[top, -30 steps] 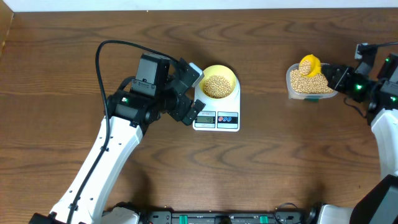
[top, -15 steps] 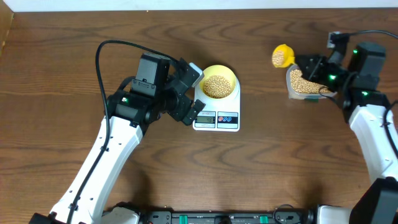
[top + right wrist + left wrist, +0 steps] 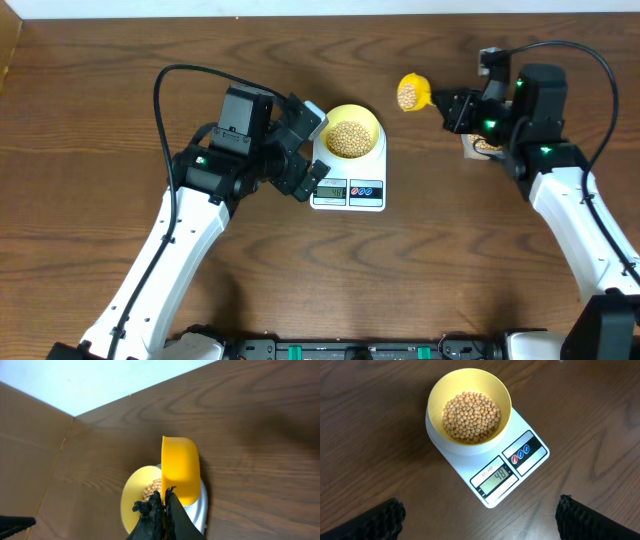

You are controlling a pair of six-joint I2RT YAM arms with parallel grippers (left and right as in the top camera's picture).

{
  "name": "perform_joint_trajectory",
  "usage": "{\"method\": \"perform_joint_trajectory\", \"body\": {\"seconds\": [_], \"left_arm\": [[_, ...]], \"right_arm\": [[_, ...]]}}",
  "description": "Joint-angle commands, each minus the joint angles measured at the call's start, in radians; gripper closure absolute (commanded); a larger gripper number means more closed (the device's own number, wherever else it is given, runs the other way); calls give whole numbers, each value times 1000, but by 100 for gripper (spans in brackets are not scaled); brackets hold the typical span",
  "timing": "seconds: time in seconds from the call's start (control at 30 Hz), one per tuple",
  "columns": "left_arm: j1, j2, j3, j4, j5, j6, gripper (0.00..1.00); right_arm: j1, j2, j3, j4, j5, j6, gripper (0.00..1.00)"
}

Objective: Scoop item into bowl and weigh 50g on scale
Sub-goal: 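Lift the filled scoop and carry it over the yellow bowl, then tilt the scoop to pour soybeans into the yellow bowl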

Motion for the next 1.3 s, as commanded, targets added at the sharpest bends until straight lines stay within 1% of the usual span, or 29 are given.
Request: {"method": "perform_joint_trajectory", "body": {"seconds": [0.0,0.17,0.4,0.63,0.87,1.27], "left_arm": [[3,-15,-6,-2,13,-9,2],[3,-15,-6,-3,13,-9,2],[3,-15,-6,-3,13,-9,2],[3,-15,-6,-3,13,-9,2],[3,-15,-6,-3,13,-9,2],[3,-15,-6,-3,13,-9,2]], "right_arm": [[31,-8,-1,9,8,7,99],[74,-6,-1,33,13,6,99],[127,-6,-1,36,101,1,99],[169,-6,-1,51,113,-82,99],[189,-6,-1,52,113,-137,99],[191,-5,-1,52,124,-140,99]]}}
